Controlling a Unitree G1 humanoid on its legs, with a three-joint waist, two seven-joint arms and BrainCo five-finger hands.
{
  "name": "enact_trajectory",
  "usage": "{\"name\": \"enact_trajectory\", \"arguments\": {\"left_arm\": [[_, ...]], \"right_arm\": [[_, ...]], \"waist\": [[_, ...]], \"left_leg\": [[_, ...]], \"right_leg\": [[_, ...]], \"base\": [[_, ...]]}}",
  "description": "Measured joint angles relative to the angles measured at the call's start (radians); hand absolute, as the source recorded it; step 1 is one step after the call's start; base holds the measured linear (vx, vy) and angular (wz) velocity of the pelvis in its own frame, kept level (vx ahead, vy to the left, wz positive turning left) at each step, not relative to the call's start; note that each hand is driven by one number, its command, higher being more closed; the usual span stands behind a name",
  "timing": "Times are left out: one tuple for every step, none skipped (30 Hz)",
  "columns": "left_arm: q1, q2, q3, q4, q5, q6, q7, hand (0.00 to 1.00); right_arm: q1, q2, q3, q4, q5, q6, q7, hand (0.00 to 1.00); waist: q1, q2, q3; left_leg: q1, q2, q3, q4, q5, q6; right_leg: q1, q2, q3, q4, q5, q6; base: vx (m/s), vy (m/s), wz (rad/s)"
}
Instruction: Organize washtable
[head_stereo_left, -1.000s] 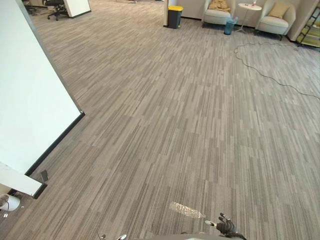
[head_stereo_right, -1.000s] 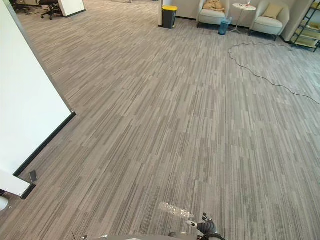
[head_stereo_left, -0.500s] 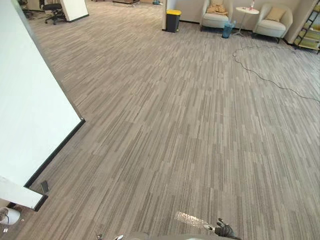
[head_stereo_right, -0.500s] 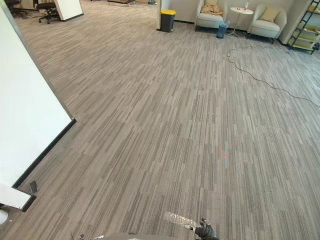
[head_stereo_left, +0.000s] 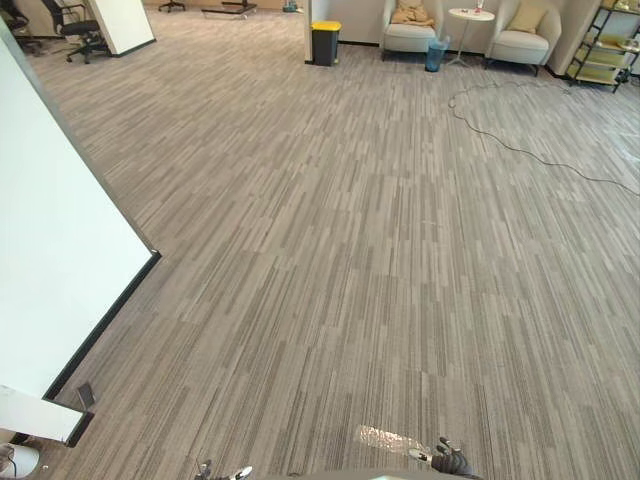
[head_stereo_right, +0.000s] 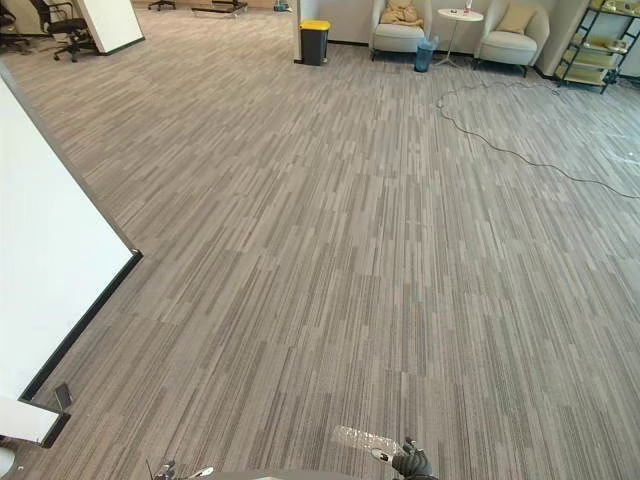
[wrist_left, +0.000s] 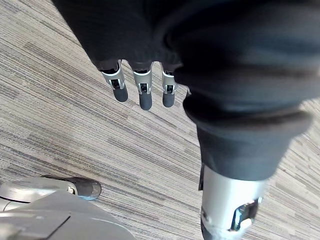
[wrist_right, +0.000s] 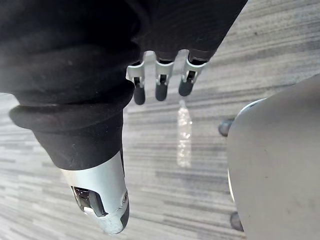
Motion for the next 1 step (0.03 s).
{"name": "enact_trajectory", "arguments": {"left_arm": [[0.0,0.0,0.0,0.0,-0.001,0.0,0.0,0.0]], "right_arm": [[0.0,0.001,0.0,0.0,0.0,0.0,0.0,0.0]], "waist": [[0.0,-0.001,0.0]], "left_leg": [[0.004,0.0,0.003,-0.003,0.0,0.0]], "right_leg": [[0.001,0.0,0.004,0.0,0.0,0.0]], "base": [[0.02,0.019,-0.09]]}}
